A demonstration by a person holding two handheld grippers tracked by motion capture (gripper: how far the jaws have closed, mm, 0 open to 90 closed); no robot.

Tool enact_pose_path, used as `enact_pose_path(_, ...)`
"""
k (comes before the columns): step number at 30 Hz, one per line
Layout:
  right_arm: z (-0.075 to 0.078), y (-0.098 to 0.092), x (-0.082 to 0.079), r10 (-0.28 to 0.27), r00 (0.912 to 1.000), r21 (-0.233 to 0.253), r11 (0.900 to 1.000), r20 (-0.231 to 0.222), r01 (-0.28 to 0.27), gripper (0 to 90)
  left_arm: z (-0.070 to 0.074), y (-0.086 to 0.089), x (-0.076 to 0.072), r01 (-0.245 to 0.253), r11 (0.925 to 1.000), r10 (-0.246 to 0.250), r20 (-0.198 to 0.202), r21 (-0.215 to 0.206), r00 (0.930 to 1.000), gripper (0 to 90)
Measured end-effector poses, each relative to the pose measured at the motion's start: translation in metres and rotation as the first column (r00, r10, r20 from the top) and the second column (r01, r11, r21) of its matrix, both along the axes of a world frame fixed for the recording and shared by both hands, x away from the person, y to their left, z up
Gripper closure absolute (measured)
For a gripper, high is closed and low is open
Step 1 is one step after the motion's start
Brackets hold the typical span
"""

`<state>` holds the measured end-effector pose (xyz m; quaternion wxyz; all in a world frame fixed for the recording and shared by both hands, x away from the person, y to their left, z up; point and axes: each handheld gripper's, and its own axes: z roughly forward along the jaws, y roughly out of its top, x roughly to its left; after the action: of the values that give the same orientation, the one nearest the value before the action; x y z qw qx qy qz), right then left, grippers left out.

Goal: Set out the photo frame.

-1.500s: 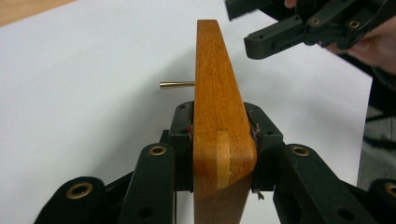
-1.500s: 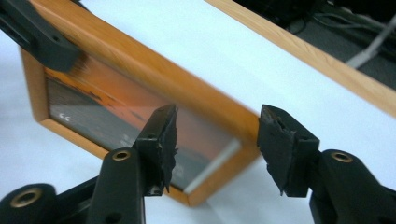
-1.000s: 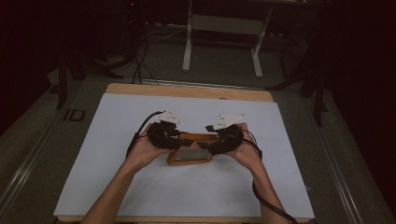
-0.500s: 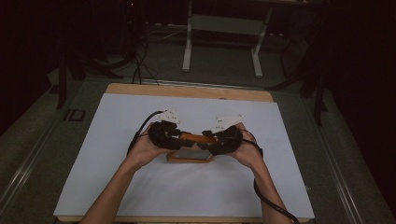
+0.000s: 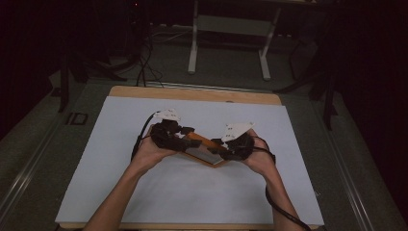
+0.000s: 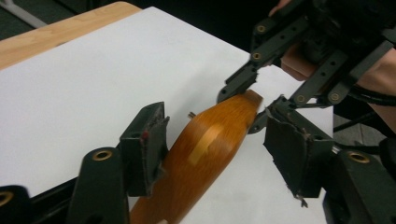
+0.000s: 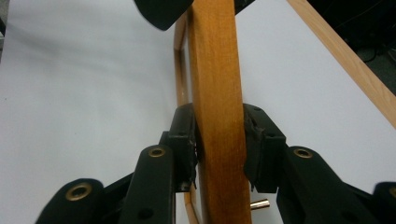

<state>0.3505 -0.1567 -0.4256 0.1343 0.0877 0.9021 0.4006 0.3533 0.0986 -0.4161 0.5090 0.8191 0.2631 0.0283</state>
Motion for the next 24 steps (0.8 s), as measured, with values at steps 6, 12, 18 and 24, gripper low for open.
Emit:
enact_pose_path(6, 0.000, -0.005, -0.002, -0.011, 0.9999, 0.005, 1.000, 0.007, 0.011, 68.6, -0.003, 0.007, 0.000, -0.045, 0.9985, 0.045, 0.014, -0.033, 0.9989, 35.1)
enact_pose_path(12, -0.001, -0.015, -0.003, -0.026, 0.9997, 0.022, 0.999, -0.003, 0.026, 68.9, -0.012, 0.015, 0.004, -0.087, 0.9943, 0.086, -0.011, -0.061, 0.9962, 31.0)
enact_pose_path(18, -0.002, -0.027, -0.006, -0.045, 0.9990, 0.038, 0.998, -0.010, 0.045, 68.8, -0.019, 0.014, 0.003, -0.096, 0.9936, 0.096, -0.001, -0.061, 0.9954, 27.3)
enact_pose_path(24, -0.004, -0.035, -0.007, -0.060, 0.9982, 0.045, 0.997, -0.010, 0.060, 68.8, -0.027, 0.006, 0.004, -0.091, 0.9952, 0.090, -0.005, -0.037, 0.9959, 27.1)
